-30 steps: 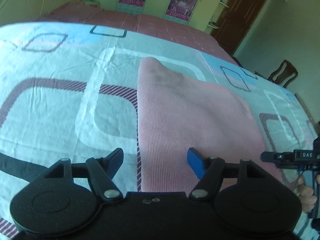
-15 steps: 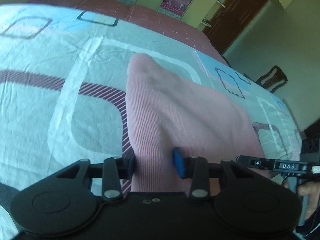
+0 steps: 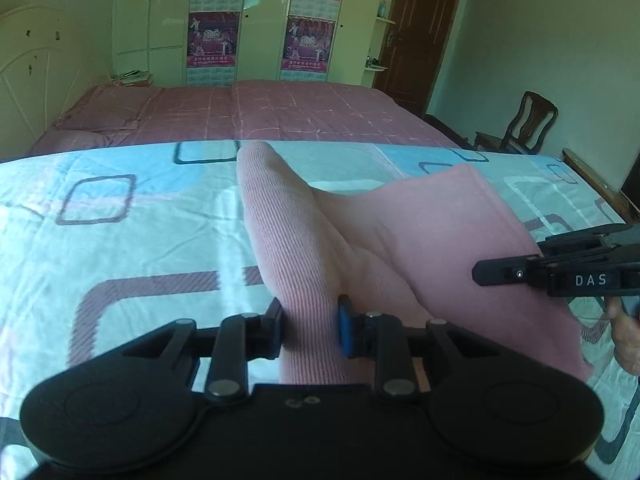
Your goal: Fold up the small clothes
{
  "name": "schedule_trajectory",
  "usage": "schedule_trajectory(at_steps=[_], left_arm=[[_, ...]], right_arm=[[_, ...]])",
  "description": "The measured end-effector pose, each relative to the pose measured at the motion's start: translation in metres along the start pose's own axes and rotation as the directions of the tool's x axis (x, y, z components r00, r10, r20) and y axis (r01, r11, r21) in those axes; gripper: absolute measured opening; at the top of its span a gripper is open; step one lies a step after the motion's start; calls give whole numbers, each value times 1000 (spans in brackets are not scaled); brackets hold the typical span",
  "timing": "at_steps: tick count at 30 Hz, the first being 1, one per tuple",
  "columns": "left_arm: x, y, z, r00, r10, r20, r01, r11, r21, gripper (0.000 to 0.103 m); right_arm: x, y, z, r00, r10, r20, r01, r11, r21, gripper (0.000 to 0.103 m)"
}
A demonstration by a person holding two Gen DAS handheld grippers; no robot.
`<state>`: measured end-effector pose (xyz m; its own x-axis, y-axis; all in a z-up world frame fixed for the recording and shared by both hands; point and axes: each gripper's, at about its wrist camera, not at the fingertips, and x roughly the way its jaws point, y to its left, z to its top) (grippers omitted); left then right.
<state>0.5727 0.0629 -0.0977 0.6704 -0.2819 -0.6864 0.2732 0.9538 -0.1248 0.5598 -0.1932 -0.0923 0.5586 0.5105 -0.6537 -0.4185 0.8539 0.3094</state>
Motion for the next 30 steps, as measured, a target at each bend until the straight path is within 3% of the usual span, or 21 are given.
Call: schedule_trajectory(at_steps=[9,12,14,15,16,19,20,22,23,24,26,28,30], left_arm=[[-42,123,-37,995,69,-66,-74,994,-81,25],[-25,151,-60,992,42,-117,-58,989,-134,37],[-23,165,-70,997,7,-82,-25,975,-219,48],[-23,168,-72,997,12,-72,-28,972,-234,57],[-23,169,-73,998,18,-63,-33,971,-237,59],[-27,172,-77,999,15,-40,-25,967,-255,64],[-32,173,-77,999,17,-28,-24,967,-252,63],[-51,174,-79,999,31,31,-24,975,-219,45],[-58,172,-77,998,26,53,-15,981,-192,30],[-64,168,-75,997,23,72,-12,988,-155,24],[-67,157,-67,997,-6,79,11,998,-62,24],[-62,146,-63,998,-18,59,17,1000,17,24],[-50,135,-65,1000,-18,12,17,996,84,26]], right_arm=[[92,109,0,995,84,-55,-83,996,14,18],[128,108,-16,991,-10,-134,18,998,61,19],[133,80,-30,991,35,-128,-6,975,221,18],[133,73,-31,991,52,-121,-16,960,280,19],[133,68,-31,991,59,-117,-20,949,314,19],[135,73,-27,992,37,-122,-1,958,286,19],[135,78,-27,992,29,-125,7,960,280,19],[135,81,-25,992,18,-128,18,962,272,19],[134,83,-26,992,12,-129,23,964,265,20],[132,84,-28,991,7,-131,27,966,259,20],[128,83,-28,991,-7,-135,42,965,260,28],[114,83,-26,992,-75,-104,99,963,251,36],[105,88,-22,989,-127,-70,139,968,208,36]])
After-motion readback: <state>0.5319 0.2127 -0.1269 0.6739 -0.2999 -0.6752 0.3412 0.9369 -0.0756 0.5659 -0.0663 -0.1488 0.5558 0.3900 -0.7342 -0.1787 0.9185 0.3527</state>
